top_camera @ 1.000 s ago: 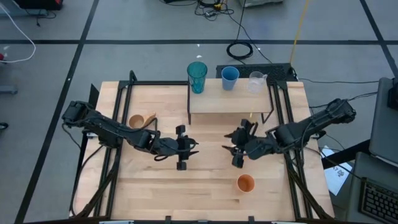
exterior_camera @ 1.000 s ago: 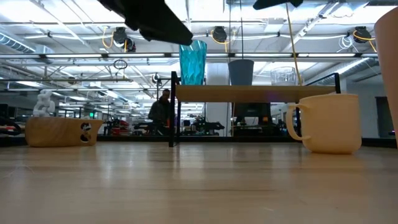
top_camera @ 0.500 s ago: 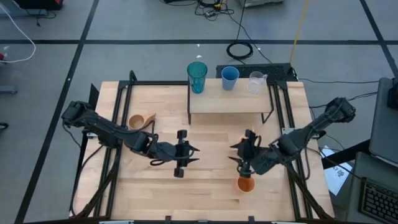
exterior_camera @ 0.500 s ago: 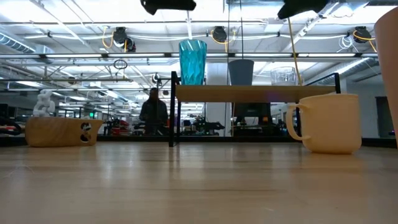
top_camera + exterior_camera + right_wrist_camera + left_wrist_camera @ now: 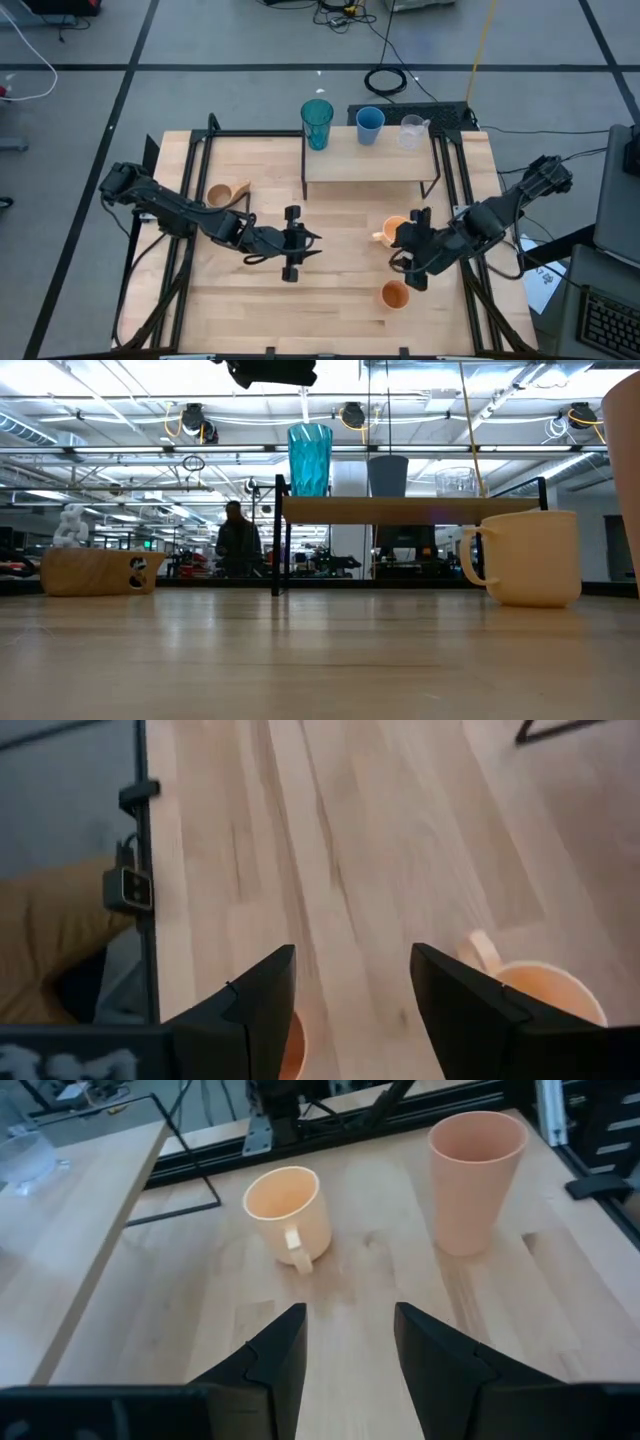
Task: Stack small to large cups/mugs on shelf
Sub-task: Put the orange cup on the shelf
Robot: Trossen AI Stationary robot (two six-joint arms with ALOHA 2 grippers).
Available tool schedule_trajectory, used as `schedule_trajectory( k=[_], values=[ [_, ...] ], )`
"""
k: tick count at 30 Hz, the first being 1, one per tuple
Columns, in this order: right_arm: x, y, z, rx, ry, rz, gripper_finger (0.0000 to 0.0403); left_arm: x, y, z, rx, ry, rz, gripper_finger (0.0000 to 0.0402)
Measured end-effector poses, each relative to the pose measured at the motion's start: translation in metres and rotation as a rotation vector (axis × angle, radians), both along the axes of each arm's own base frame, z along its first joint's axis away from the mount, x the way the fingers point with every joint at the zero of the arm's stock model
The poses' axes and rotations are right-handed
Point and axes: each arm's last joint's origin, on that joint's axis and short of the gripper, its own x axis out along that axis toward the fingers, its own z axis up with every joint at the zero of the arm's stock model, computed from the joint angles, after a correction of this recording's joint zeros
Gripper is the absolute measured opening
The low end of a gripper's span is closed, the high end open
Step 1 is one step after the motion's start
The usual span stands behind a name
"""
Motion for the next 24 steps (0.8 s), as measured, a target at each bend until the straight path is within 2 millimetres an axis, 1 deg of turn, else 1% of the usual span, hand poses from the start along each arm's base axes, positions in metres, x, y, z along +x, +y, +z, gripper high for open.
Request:
schedule_trajectory(
  k=[4,9,13,18,24],
  values=[
    [0.012,0.01,0.014,-0.002,0.129,-0.001,0.0189,0.001,0.002,0.0,0.005,0.0,0.01,0.0154],
    [0.029,0.027,0.015,-0.016,0.299,-0.021,0.0189,0.001,0.003,-0.001,0.009,0.001,0.011,0.0154],
    [0.034,0.044,0.007,-0.026,0.391,-0.043,0.0189,0.001,0.004,-0.001,0.019,0.002,0.009,0.0154],
    [0.035,0.06,-0.007,-0.05,0.443,-0.046,0.019,0.001,0.004,-0.001,0.024,-0.001,0.007,0.0154],
    [0.04,0.069,-0.02,-0.066,0.487,-0.033,0.0202,0.001,0.004,0.0,0.025,-0.004,0.006,0.0154]
  ],
)
